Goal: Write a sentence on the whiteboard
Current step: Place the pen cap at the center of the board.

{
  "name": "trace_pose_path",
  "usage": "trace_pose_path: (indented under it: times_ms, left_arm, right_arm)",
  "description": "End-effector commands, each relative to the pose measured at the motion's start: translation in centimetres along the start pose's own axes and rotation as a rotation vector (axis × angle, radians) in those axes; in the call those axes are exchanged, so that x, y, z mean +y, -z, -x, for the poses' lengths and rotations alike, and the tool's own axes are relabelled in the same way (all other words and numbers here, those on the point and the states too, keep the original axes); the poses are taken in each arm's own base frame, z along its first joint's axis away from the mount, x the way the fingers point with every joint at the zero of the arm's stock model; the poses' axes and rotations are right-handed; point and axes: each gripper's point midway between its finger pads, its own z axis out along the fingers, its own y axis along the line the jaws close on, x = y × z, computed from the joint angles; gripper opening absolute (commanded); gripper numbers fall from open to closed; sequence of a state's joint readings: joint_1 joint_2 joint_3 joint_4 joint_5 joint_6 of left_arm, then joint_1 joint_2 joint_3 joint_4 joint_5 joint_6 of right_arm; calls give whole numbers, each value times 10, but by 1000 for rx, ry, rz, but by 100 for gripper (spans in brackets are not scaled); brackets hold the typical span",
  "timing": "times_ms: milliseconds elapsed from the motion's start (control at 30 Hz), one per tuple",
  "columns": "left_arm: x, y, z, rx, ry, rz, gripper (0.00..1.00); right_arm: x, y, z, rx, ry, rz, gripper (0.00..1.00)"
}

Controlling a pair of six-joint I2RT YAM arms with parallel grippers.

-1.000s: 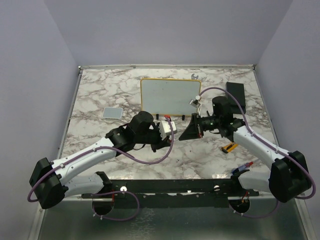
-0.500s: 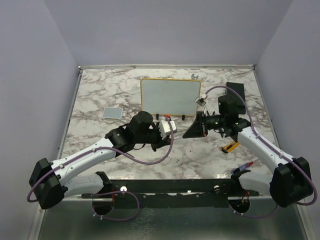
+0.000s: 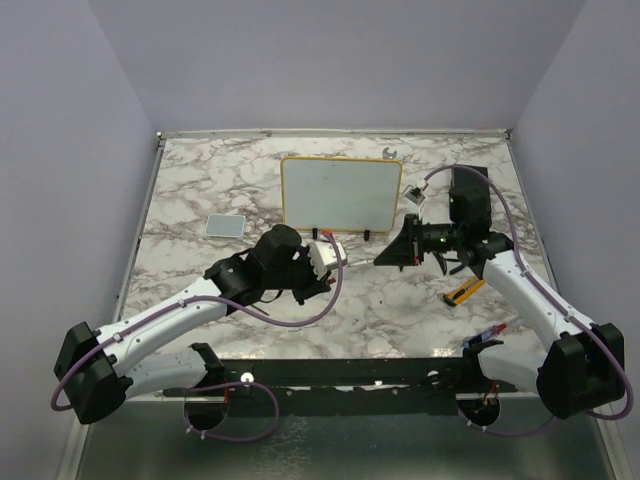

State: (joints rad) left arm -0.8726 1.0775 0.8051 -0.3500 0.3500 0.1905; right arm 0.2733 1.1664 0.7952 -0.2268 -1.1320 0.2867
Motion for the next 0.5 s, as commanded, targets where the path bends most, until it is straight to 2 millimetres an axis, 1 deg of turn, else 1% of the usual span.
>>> trace_pose_path:
  times_ms: [0,67,167,267,367,467]
  left_arm:
    - [10,5,-10,31,26,77,0]
    - [16,3,-16,54,68,119,0]
    - [23,-5,-26,82,192,177,0]
    - [18,-19,-25,57,318,196,2]
    - [16,-30,-28,41,381,251,5]
    - [23,-42,-44,67,446,341,7]
  right_arm:
    - [-9,7,13,-33,24,-121,0]
    - [-20,10,21,-76,23,-197,0]
    - [-44,16,30,-141,10,-350,0]
    - [-64,22,33,-196,5,-459,0]
    - [-70,20,31,-218,-5,-468,0]
    - [-72,19,29,-235,-15,-467,0]
